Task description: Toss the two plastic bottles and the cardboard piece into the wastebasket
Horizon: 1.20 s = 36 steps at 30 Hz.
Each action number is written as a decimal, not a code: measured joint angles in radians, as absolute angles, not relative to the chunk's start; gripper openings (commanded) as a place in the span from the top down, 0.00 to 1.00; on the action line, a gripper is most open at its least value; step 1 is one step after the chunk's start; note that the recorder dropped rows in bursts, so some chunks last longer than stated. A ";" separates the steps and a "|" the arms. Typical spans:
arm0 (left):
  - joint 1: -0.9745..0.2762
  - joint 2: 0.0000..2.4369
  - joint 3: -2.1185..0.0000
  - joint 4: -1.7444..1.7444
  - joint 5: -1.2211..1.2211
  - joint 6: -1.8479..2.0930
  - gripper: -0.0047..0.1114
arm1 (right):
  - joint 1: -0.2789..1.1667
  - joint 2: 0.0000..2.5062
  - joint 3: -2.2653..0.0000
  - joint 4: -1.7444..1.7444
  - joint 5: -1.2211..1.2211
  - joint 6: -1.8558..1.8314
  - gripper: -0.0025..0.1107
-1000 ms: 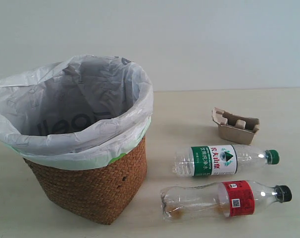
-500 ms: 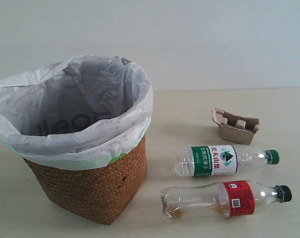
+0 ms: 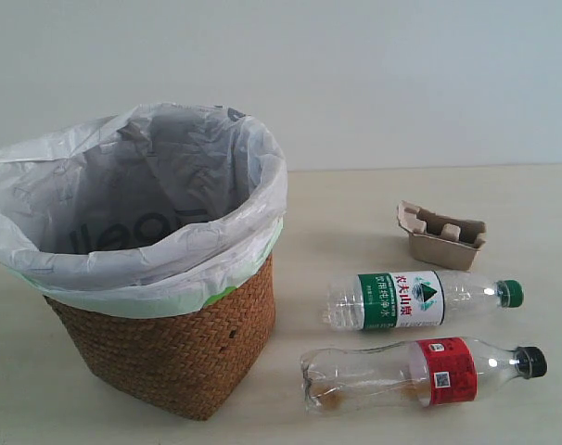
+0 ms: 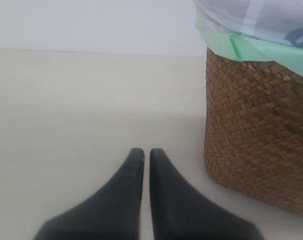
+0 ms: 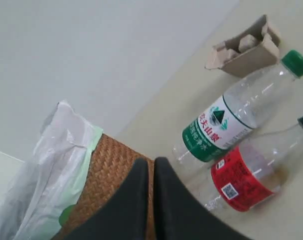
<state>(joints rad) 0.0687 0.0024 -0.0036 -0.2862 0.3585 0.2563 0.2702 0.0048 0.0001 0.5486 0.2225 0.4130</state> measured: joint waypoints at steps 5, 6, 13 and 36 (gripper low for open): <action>0.069 0.002 -0.004 -0.286 0.359 0.256 0.93 | 0.270 0.005 0.000 0.556 0.154 0.389 0.98; 0.069 0.002 -0.004 -0.286 0.359 0.256 0.93 | 0.270 0.005 0.000 0.556 0.140 0.381 0.98; 0.069 0.002 -0.004 -0.286 0.359 0.256 0.93 | 0.270 0.017 -0.042 0.560 0.163 0.192 0.98; 0.069 0.002 -0.004 -0.286 0.359 0.256 0.93 | 0.278 1.395 -0.948 0.260 1.097 -0.608 0.34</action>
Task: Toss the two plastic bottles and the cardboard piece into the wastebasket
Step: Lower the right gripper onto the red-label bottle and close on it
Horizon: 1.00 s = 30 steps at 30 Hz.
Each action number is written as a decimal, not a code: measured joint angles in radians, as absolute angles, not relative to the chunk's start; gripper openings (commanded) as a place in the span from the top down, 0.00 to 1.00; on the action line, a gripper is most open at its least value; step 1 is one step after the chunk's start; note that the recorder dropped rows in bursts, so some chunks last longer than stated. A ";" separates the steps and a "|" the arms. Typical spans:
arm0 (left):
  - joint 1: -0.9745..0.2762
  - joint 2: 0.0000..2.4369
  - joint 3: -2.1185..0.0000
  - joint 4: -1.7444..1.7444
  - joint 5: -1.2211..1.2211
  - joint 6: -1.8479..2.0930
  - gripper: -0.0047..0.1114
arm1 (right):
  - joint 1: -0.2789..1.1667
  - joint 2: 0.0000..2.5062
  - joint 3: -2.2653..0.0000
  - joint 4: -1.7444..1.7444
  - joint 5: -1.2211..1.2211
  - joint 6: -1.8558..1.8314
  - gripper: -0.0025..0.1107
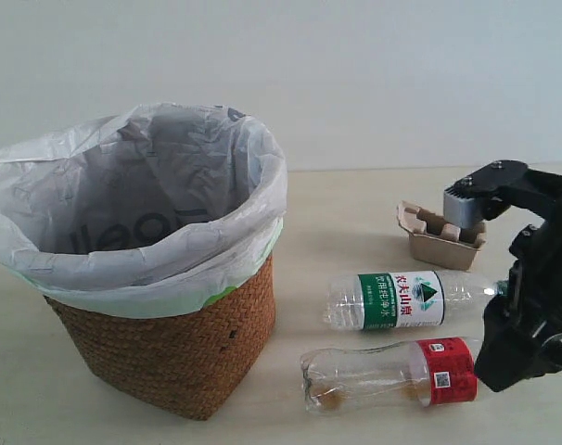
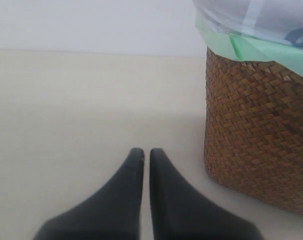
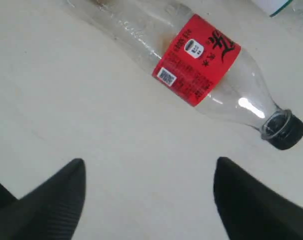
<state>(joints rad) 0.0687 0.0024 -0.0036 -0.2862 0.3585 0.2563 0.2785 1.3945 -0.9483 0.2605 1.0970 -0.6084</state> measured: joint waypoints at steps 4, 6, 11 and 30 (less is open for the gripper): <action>0.069 0.002 -0.004 -0.286 0.359 0.256 0.93 | 0.278 1.408 -0.950 0.296 1.021 -0.785 0.35; 0.069 0.002 -0.004 -0.286 0.359 0.256 0.93 | 0.278 1.408 -0.954 0.309 1.001 -0.844 0.35; 0.069 0.002 -0.004 -0.286 0.359 0.256 0.93 | 0.278 1.410 -0.954 0.311 0.950 -0.923 0.35; 0.069 0.002 -0.004 -0.286 0.359 0.256 0.93 | 0.278 1.574 -0.954 0.311 0.894 -1.064 0.35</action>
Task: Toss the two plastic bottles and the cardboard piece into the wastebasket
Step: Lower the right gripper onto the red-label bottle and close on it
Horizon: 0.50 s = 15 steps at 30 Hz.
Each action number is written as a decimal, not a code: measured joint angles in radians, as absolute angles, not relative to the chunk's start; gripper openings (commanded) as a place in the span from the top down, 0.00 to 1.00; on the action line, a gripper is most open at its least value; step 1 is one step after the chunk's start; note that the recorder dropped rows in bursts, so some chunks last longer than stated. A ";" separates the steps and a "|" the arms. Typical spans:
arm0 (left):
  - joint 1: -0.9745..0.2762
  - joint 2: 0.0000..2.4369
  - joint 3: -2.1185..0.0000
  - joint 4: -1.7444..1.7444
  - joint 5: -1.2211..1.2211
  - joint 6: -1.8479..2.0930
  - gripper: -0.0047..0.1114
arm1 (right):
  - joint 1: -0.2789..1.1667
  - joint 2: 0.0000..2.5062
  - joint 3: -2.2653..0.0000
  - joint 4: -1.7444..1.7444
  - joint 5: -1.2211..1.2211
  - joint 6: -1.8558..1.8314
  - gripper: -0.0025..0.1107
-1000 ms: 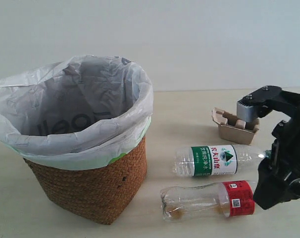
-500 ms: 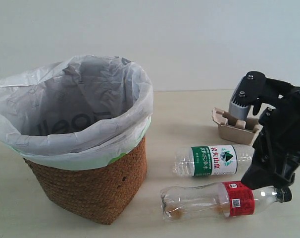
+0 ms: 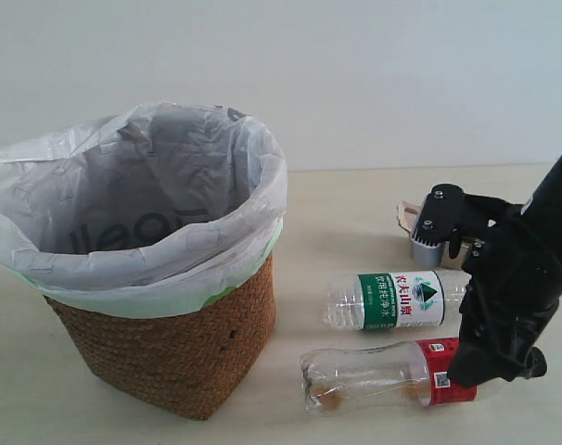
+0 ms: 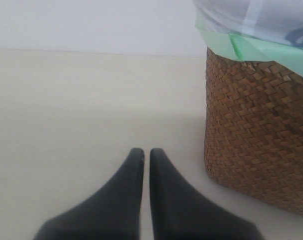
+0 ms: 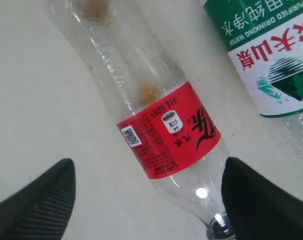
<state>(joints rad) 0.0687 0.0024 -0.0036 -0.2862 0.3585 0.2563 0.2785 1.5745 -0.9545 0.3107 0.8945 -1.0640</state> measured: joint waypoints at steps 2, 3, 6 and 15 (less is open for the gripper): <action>0.069 0.002 -0.004 -0.286 0.359 0.256 0.93 | 0.278 1.592 -0.954 0.312 0.884 -1.087 0.35; 0.069 0.002 -0.004 -0.286 0.359 0.256 0.93 | 0.278 1.598 -0.954 0.312 0.876 -1.093 0.35; 0.069 0.002 -0.004 -0.286 0.359 0.256 0.93 | 0.278 1.616 -0.954 0.312 0.854 -1.111 0.35; 0.069 0.002 -0.004 -0.286 0.359 0.256 0.93 | 0.278 1.631 -0.954 0.304 0.796 -1.143 0.35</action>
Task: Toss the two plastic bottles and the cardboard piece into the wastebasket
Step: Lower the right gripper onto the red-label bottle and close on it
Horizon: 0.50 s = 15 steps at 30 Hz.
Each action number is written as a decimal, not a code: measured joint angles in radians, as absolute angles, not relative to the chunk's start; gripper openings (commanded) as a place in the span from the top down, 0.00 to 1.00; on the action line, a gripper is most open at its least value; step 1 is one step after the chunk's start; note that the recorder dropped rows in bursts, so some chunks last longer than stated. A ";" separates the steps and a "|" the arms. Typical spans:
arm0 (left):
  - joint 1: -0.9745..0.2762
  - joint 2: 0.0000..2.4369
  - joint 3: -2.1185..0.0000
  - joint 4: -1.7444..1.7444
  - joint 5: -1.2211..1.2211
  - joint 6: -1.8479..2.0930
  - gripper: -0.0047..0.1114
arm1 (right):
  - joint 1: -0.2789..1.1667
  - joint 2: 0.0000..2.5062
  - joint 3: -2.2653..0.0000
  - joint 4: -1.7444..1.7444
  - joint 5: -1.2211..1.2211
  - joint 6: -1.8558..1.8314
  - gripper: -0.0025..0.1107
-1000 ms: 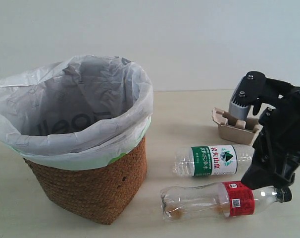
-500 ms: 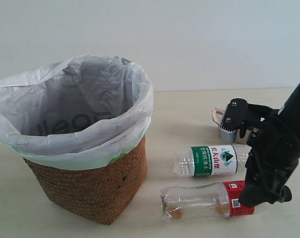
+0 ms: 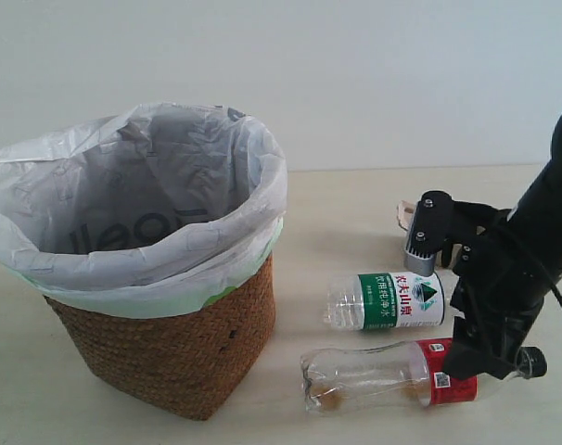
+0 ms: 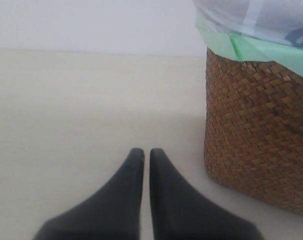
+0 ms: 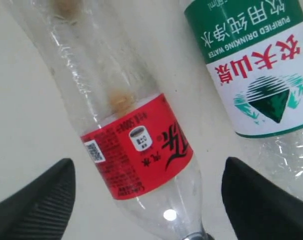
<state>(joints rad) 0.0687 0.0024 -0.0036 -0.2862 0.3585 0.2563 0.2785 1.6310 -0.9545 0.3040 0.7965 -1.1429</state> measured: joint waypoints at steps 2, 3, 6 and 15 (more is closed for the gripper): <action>0.069 0.002 -0.004 -0.286 0.359 0.256 0.93 | 0.278 1.637 -0.954 0.302 0.793 -1.143 0.35; 0.069 0.002 -0.004 -0.286 0.359 0.256 0.93 | 0.278 1.644 -0.954 0.302 0.793 -1.143 0.35; 0.069 0.002 -0.004 -0.286 0.359 0.256 0.93 | 0.278 1.674 -0.954 0.302 0.793 -1.143 0.35; 0.069 0.002 -0.004 -0.286 0.359 0.256 0.93 | 0.278 1.761 -0.954 0.302 0.791 -1.121 0.35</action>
<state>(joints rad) 0.0687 0.0024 -0.0036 -0.2862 0.3585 0.2563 0.2785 1.7610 -0.9545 0.3023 0.7908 -1.1212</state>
